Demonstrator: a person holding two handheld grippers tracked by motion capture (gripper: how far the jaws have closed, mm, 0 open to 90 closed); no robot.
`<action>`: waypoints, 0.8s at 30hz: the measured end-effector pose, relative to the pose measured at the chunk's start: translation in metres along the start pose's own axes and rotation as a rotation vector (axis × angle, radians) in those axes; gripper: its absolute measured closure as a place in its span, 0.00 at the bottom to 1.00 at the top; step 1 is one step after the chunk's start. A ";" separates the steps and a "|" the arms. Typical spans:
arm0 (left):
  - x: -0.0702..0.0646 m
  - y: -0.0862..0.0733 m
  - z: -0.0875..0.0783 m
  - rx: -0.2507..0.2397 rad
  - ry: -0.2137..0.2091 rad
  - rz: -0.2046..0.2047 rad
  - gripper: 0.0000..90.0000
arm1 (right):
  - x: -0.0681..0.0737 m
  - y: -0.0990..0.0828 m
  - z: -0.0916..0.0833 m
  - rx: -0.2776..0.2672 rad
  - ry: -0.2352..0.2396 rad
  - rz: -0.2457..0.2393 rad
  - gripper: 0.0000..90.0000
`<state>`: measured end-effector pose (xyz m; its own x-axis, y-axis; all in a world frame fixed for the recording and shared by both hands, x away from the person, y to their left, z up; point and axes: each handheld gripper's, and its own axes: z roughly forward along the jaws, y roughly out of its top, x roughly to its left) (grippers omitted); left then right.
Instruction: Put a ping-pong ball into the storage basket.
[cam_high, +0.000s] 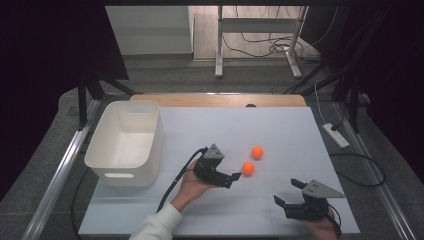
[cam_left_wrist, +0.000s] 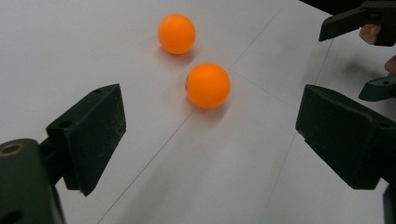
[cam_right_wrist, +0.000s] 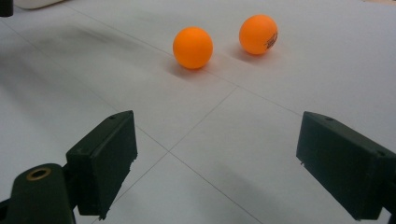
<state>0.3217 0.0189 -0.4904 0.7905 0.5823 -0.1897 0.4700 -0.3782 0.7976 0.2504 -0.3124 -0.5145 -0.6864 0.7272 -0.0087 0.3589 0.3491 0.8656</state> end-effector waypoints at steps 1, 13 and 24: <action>0.000 0.000 0.000 0.000 0.000 0.000 0.10 | 0.000 0.000 0.000 0.000 0.000 0.000 0.14; -0.001 0.007 0.017 0.030 0.002 0.003 0.10 | 0.000 0.000 0.000 -0.001 0.003 0.005 0.14; -0.002 0.013 0.036 0.061 0.006 0.015 0.10 | -0.001 0.000 0.000 -0.009 0.003 0.008 0.14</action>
<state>0.3408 -0.0131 -0.5007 0.7954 0.5806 -0.1740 0.4811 -0.4302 0.7638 0.2507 -0.3135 -0.5145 -0.6857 0.7279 -0.0005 0.3581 0.3380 0.8703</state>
